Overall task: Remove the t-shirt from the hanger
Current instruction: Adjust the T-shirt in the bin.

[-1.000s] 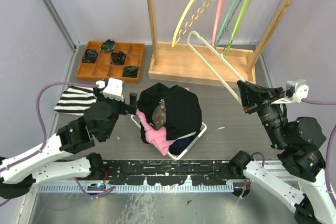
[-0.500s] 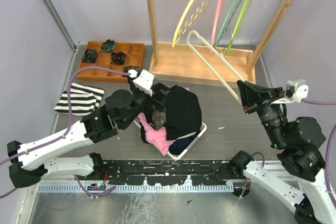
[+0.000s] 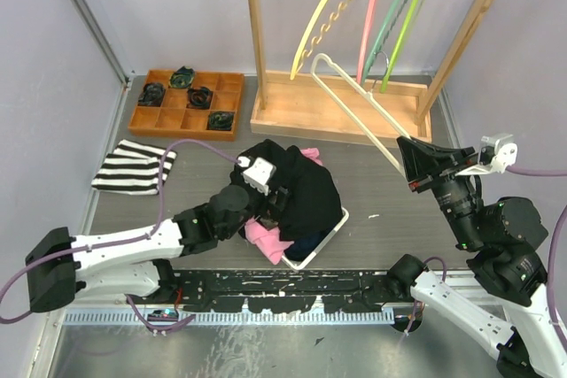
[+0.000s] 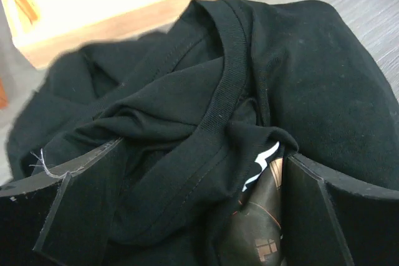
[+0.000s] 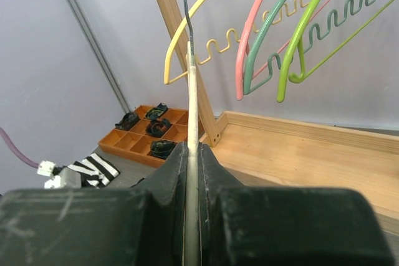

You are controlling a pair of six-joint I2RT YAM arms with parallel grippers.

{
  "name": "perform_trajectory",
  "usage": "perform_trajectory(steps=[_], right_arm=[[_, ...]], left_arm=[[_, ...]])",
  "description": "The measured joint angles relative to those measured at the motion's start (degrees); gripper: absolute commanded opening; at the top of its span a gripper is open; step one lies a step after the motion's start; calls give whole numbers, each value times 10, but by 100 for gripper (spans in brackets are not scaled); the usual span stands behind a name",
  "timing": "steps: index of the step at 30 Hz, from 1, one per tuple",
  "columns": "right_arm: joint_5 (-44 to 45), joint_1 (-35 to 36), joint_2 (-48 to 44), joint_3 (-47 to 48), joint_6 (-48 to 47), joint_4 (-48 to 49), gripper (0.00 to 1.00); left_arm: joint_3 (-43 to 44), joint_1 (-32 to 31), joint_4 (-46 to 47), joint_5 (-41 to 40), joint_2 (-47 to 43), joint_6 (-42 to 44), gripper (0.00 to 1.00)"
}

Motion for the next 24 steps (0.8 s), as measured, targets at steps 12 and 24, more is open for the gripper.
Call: perform_trajectory(steps=[12, 24], right_arm=[[-17, 0, 10, -5, 2, 2, 1], [-42, 0, 45, 18, -2, 14, 1]], left_arm=[[-71, 0, 130, -29, 66, -81, 98], [-24, 0, -10, -37, -22, -78, 98]])
